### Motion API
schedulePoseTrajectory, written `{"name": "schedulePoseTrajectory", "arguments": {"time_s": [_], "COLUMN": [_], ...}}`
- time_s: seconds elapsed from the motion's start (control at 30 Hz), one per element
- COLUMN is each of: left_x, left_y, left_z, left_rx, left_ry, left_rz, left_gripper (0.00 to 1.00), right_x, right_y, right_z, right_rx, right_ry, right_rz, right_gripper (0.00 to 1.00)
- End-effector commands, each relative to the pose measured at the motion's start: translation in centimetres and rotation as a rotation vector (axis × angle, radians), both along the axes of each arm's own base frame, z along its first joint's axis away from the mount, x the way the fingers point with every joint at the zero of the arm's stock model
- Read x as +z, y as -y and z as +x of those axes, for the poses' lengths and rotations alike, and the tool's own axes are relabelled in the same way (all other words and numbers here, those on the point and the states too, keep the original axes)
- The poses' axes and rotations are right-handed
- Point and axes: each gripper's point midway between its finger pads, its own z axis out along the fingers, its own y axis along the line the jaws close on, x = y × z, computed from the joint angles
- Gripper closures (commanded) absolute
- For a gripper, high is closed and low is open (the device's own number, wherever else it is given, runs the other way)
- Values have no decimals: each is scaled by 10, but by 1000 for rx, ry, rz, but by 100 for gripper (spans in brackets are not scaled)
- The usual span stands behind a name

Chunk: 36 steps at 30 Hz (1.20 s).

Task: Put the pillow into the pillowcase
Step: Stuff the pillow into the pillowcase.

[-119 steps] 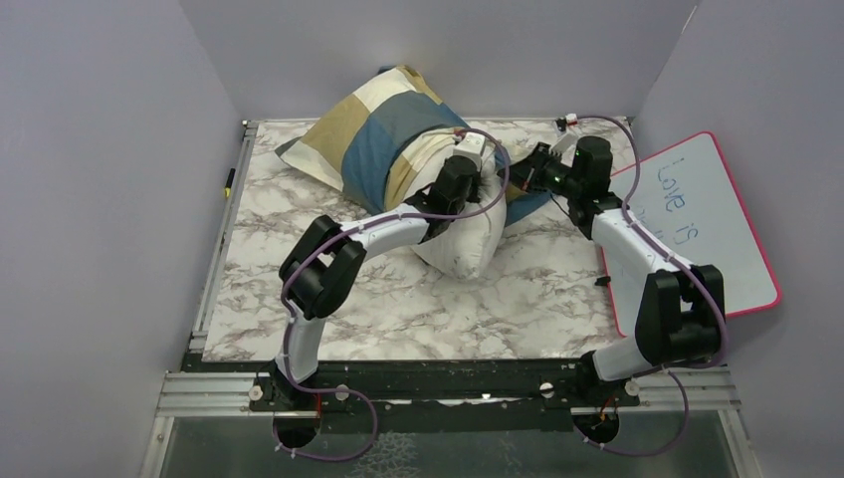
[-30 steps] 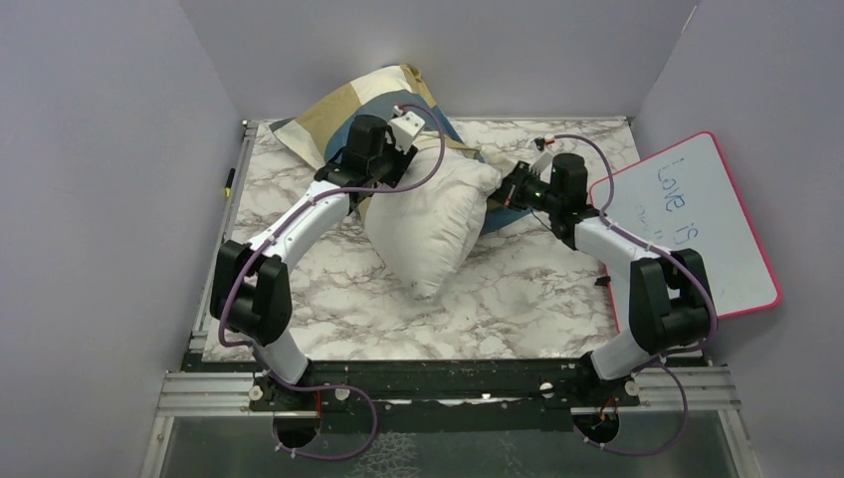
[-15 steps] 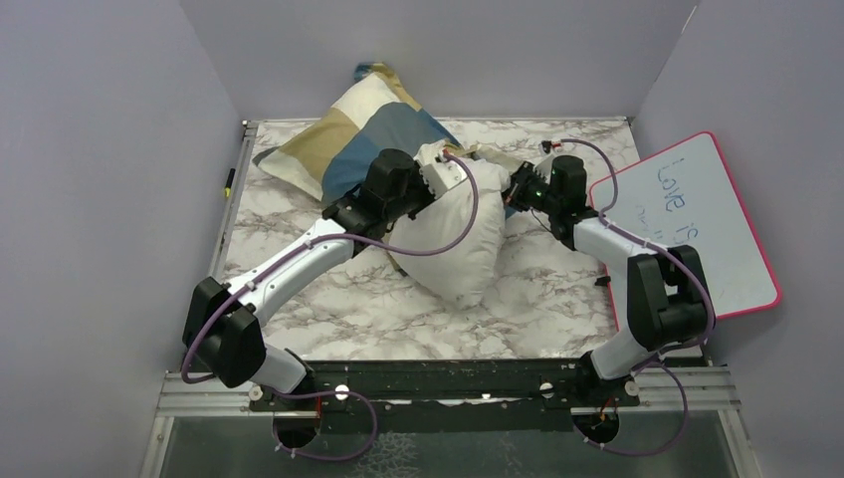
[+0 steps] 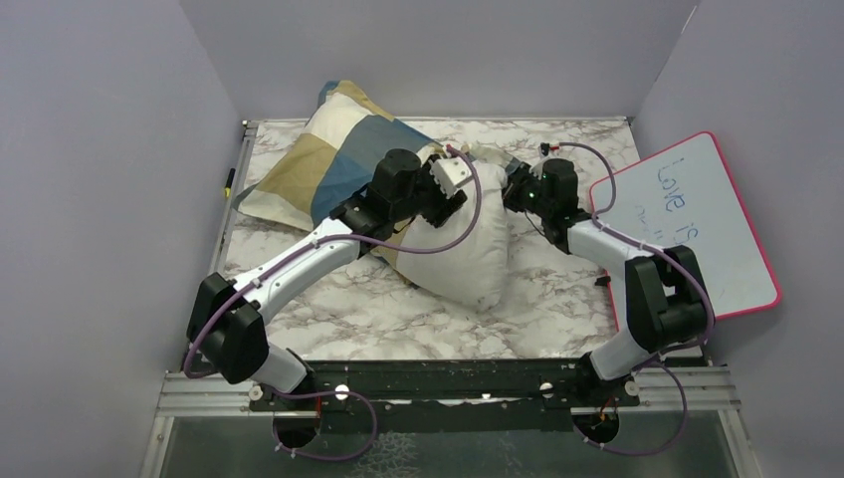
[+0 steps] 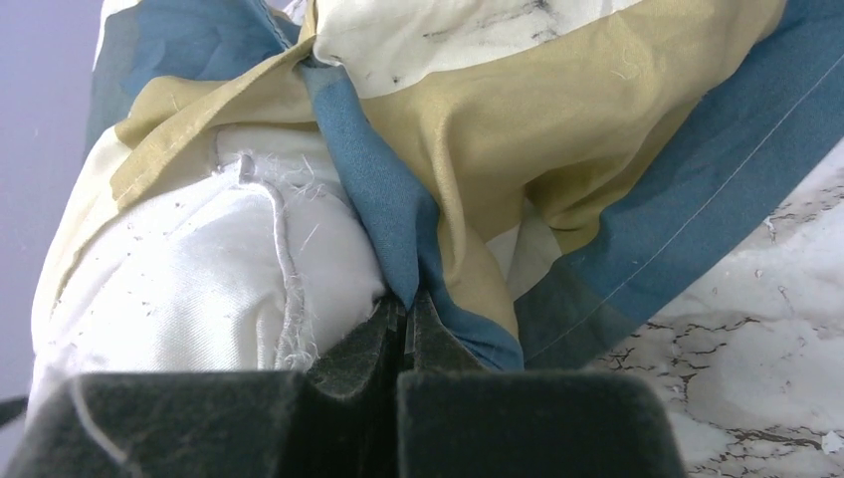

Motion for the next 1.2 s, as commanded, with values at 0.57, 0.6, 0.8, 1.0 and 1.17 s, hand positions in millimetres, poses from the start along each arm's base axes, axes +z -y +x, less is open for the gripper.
{"name": "schedulePoseTrajectory", "arguments": {"time_s": [0.57,0.6,0.8,1.0,1.17], "left_x": [-100,-117,-185,-232,-255], "left_y": [59,47,-52,-94,-89], "left_z": [44,51,86,83,84], "left_rx": [515,569,812,860,829], "left_ry": [-193,-192,-319,-426,-458], "left_rz": [112,173,241,286,336], "left_gripper": [3,14,100,100,100], "right_x": [69,69,71,108,147], "right_y": [-23,-20,30,43,34], "right_z": [-25,-26,-32,-50,-69], "right_rx": [145,137,53,142,225], "right_ry": [223,231,295,482,663], "right_rz": [56,43,-10,55,59], "right_gripper": [100,100,100,100,100]}}
